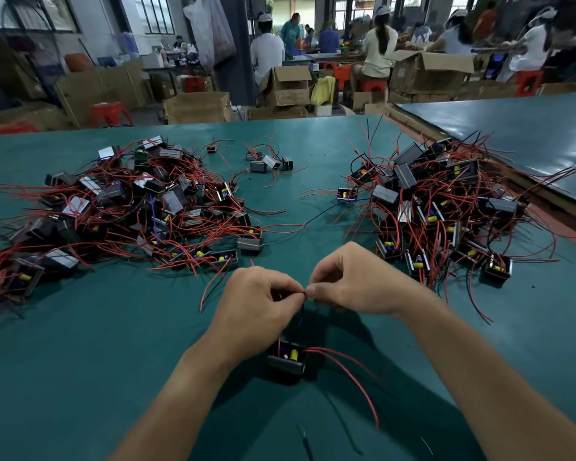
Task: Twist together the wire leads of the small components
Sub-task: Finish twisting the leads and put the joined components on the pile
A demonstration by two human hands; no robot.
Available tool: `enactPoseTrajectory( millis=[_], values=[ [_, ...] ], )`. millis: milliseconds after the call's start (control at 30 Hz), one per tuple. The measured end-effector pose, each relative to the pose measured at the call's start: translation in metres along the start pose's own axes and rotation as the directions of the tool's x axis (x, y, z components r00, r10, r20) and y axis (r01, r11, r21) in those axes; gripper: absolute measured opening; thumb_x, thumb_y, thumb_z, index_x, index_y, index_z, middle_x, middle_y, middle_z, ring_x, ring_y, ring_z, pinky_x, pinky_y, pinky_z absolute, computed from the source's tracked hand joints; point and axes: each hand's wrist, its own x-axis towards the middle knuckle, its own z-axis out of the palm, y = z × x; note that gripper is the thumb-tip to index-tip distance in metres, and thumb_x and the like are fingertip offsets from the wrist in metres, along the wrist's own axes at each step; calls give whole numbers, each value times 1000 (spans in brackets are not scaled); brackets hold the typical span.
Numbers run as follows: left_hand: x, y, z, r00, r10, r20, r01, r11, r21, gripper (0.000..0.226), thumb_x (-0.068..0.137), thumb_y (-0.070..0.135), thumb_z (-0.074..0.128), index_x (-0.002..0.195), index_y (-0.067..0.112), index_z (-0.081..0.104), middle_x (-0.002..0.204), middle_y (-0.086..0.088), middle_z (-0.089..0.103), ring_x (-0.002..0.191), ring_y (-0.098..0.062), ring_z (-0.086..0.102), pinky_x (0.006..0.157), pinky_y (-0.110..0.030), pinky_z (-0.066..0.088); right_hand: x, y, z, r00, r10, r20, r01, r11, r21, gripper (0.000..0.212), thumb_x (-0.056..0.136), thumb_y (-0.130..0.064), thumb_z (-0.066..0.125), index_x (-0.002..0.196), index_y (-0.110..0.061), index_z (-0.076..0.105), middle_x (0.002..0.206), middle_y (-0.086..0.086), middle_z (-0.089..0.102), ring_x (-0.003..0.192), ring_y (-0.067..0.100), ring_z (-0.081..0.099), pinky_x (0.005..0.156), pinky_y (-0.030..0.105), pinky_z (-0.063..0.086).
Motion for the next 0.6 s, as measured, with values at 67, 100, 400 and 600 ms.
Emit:
enactPoseTrajectory(
  millis=[67,100,400,600],
  values=[
    [3,0,-4,986,-159,43,164,973,-164,15,79,12,76,66,21,77,56,9,68,47,4,52,49,-13,40,-1,-2,-4,995,-102,-10,102,994,27,12,82,-7,75,74,-16,75,60,-5,69,53,2,55,55,21,47],
    [4,1,-6,974,-213,72,224,942,-249,18,79,9,77,65,20,76,58,5,69,49,1,52,50,-14,40,-1,-2,-5,990,-140,-19,140,989,38,12,80,-5,76,77,-16,77,65,-3,72,58,3,58,58,24,51],
    [4,4,-14,938,-279,205,343,824,-451,18,80,2,75,66,13,76,56,-1,67,44,-1,50,47,-13,39,0,3,-2,957,-275,-94,273,961,-33,9,80,-30,74,72,-25,76,58,4,65,50,7,45,48,29,38],
    [2,1,-7,968,-225,112,251,895,-369,11,79,9,76,69,14,77,55,1,62,49,-7,43,51,-23,34,3,-1,4,977,-170,-127,171,985,-7,22,86,-19,71,64,-18,68,55,6,62,51,11,47,52,34,43]
  ],
)
